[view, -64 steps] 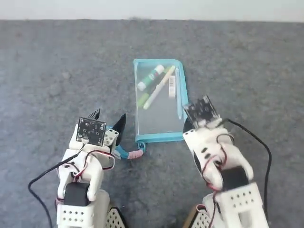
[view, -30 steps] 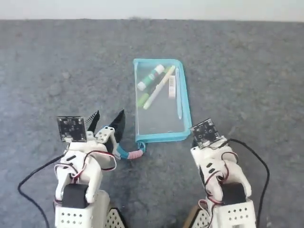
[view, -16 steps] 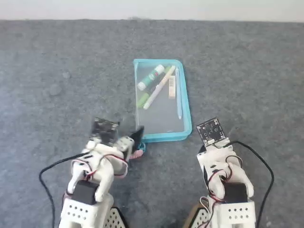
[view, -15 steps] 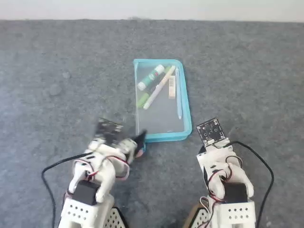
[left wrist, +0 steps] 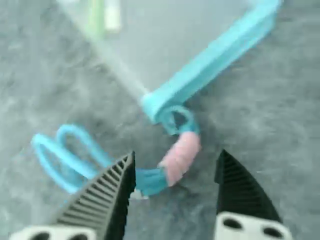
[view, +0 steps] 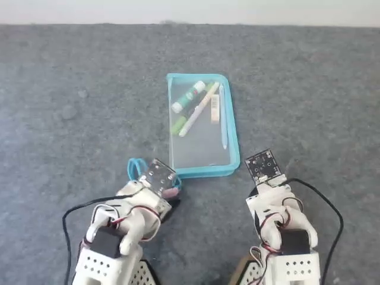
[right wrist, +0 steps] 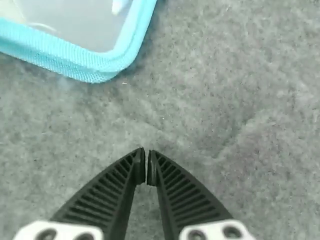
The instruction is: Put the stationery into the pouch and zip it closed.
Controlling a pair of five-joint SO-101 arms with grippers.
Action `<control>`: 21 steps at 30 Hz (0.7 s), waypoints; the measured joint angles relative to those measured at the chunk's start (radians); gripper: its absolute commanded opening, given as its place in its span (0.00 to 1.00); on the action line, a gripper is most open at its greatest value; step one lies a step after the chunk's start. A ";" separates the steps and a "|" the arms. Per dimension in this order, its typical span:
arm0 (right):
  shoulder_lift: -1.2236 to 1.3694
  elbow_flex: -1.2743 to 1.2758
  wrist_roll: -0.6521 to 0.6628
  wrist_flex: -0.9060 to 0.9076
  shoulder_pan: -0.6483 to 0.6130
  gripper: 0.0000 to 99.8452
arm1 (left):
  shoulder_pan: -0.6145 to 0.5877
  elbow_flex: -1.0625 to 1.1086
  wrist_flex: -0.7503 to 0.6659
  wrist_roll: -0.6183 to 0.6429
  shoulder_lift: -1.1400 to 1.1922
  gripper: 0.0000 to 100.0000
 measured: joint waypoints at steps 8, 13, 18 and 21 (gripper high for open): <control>0.000 0.000 0.000 0.000 0.000 0.01 | -0.075 0.000 0.000 -0.003 0.000 0.25; 0.000 0.000 0.000 0.000 -0.002 0.01 | -0.081 0.000 0.000 -0.003 0.000 0.25; 0.000 0.000 0.000 0.000 -0.002 0.01 | -0.081 0.000 0.000 -0.003 0.000 0.25; 0.000 0.000 0.000 0.000 -0.002 0.01 | -0.081 0.000 0.000 -0.003 0.000 0.25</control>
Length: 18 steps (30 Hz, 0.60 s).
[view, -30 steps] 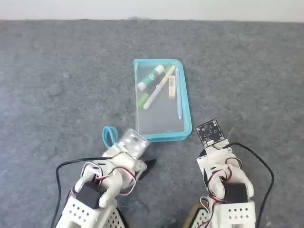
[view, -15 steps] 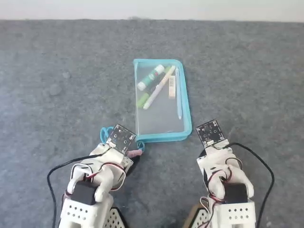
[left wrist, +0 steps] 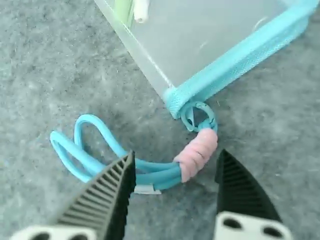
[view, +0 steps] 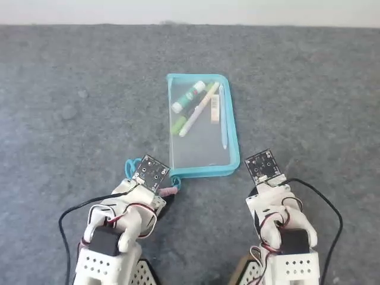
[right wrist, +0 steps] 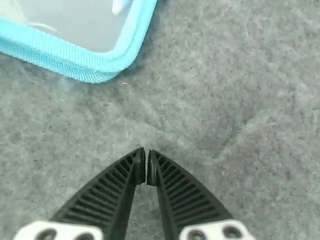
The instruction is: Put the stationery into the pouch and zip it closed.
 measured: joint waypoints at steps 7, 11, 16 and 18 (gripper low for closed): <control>0.000 0.000 0.000 0.000 0.000 0.01 | 0.000 0.000 0.000 0.000 0.000 0.25; 0.000 0.000 0.000 0.000 0.000 0.01 | -0.003 0.000 0.000 0.000 0.000 0.25; 0.000 0.000 0.000 0.000 0.000 0.01 | -0.006 0.000 0.000 0.000 0.000 0.25; 0.000 0.000 0.000 0.000 0.000 0.01 | -0.006 0.000 0.000 0.000 0.000 0.25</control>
